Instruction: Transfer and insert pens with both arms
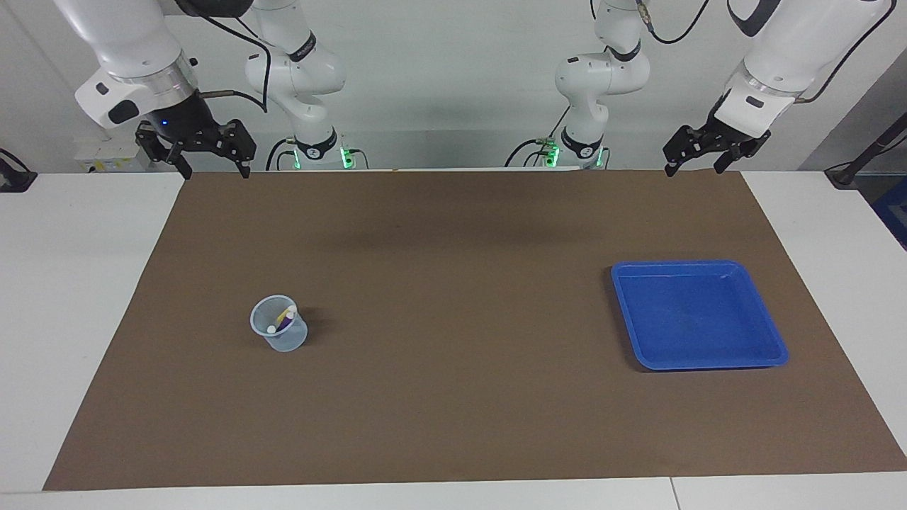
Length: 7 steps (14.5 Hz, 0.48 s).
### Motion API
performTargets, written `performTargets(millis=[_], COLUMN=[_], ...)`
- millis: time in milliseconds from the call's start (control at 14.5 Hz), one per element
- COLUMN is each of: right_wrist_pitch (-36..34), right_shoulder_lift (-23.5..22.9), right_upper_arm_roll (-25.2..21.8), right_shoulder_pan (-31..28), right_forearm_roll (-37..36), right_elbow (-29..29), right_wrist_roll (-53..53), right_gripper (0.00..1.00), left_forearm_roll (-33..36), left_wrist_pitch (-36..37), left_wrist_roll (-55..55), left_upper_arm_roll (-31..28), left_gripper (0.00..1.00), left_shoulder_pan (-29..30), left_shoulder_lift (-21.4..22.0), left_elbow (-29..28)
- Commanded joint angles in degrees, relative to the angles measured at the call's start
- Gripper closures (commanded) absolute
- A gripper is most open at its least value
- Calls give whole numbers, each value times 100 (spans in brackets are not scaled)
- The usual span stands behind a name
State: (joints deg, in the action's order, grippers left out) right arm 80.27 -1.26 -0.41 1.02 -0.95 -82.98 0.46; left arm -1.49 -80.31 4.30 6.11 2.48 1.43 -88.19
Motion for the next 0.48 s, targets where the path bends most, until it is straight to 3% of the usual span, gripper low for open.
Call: performTargets(millis=[0, 415], right_wrist_pitch=[-73, -56], right_shoulder_lift=[152, 162], right_upper_arm_roll=[50, 50], right_shoulder_pan=[-66, -110], right_forearm_roll=[-29, 33], right_elbow=[-157, -183], right_wrist_roll=[77, 42], right_gripper=[0, 0], left_forearm_roll=[-18, -18], left_wrist_pitch=[-63, -63], left_wrist_roll=[-70, -61], left_upper_arm_roll=[31, 40], left_gripper=[0, 0], left_shoulder_pan=[51, 42], left_shoulder_lift=[15, 15], left_elbow=[47, 47])
